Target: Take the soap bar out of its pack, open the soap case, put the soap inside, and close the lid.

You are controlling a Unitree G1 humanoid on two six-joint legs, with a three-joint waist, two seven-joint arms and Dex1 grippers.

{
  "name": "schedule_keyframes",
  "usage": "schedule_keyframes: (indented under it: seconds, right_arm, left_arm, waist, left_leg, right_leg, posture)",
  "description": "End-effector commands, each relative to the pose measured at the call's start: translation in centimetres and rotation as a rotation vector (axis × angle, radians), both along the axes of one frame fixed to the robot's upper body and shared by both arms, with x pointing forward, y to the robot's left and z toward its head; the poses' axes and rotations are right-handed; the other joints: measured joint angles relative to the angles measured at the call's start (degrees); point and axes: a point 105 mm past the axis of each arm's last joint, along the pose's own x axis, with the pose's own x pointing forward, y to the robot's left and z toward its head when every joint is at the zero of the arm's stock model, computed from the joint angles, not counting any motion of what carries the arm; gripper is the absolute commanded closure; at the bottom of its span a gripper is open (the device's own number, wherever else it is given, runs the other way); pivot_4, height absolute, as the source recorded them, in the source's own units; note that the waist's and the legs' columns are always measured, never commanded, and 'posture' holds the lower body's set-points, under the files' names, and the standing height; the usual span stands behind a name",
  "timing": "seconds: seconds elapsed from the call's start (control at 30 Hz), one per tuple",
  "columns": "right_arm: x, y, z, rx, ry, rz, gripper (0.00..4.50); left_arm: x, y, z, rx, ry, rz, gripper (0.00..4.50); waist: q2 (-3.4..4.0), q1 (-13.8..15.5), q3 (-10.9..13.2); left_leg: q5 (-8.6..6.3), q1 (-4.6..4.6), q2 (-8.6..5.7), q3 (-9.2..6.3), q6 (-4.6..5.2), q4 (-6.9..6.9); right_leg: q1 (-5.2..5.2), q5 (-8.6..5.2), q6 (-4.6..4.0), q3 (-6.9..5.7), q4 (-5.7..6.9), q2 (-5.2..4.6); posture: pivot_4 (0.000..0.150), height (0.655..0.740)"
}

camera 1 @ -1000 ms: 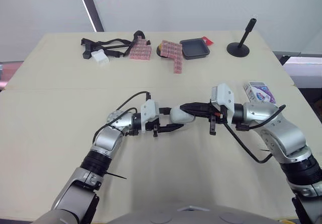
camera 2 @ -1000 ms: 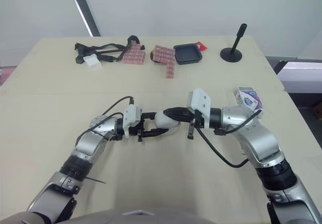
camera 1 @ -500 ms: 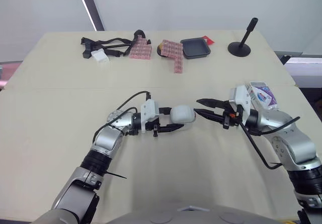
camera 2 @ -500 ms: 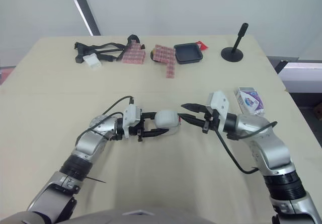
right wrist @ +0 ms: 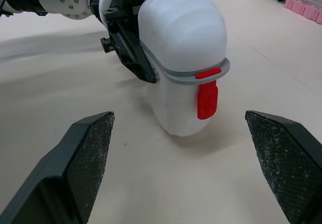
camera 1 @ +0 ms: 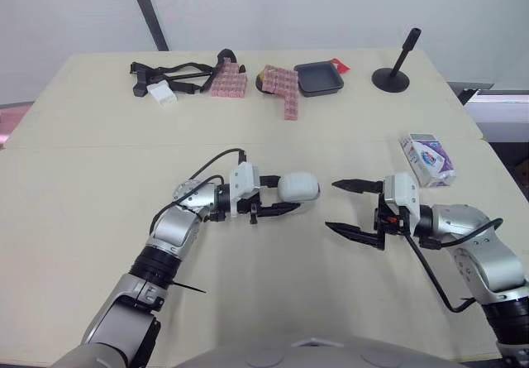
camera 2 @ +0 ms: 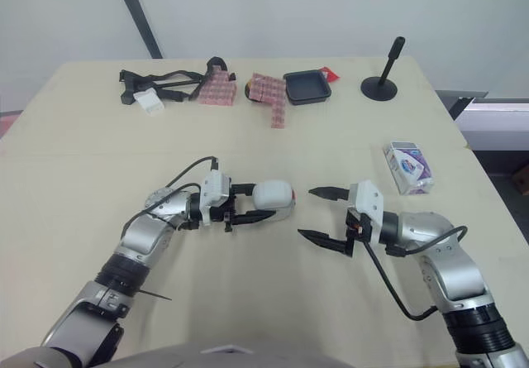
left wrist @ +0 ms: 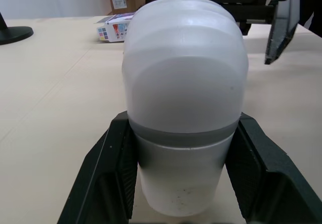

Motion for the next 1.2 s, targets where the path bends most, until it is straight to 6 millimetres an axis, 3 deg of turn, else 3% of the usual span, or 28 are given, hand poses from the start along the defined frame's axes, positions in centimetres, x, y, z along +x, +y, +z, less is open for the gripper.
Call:
schedule_keyframes:
  seconds: [0.03,0.4,0.73,0.97,1.2]
  right_arm:
    - [-0.1,-0.1,0.6,-0.010,-0.052,0.020,0.03]
    - [0.0,-0.2,0.7,0.017,-0.058,-0.008,0.03]
    - [-0.6,-0.1,0.4,0.016,-0.040,0.000,0.03]
    - [-0.8,0.0,0.2,0.013,-0.034,0.009,0.03]
    - [-0.7,0.0,0.2,0.011,-0.037,0.009,0.03]
  left_arm:
    - [0.6,0.9,1.4,-0.041,0.079,0.045,2.59]
    - [-0.9,1.2,2.2,-0.003,0.707,0.014,2.59]
    - [-0.9,2.6,-1.5,0.101,1.316,0.168,2.59]
    - [-0.4,3.1,-3.9,0.192,1.404,0.300,2.59]
    - [0.1,3.0,-4.1,0.225,1.314,0.311,2.59]
  waist:
    - [0.01,0.0,0.0]
    - [0.03,0.3,0.0]
    - [0.03,0.5,0.1]
    - [0.02,0.5,0.0]
    - [0.04,0.5,0.0]
  left_leg:
    - [0.00,-0.02,0.00,0.00,0.00,0.00]
    - [0.00,-0.16,-0.11,0.00,-0.01,-0.02]
    - [0.00,-0.15,-0.25,-0.09,-0.03,-0.02]
    - [-0.02,-0.16,-0.25,-0.23,-0.03,-0.05]
    - [-0.01,0.06,-0.21,-0.28,-0.03,-0.10]
  right_leg:
    - [-0.03,0.00,0.00,0.00,0.01,0.00]
    - [-0.16,0.00,0.00,0.01,-0.02,0.01]
    - [0.00,0.01,0.01,-0.04,-0.20,0.04]
    - [0.22,0.01,0.02,-0.16,-0.48,0.04]
    - [0.51,0.02,0.02,-0.28,-0.60,-0.04]
  posture:
    - [0.150,0.7400]
    - [0.150,0.7400]
    - [0.150,0.7400]
    - [0.150,0.7400]
    - [0.150,0.7400]
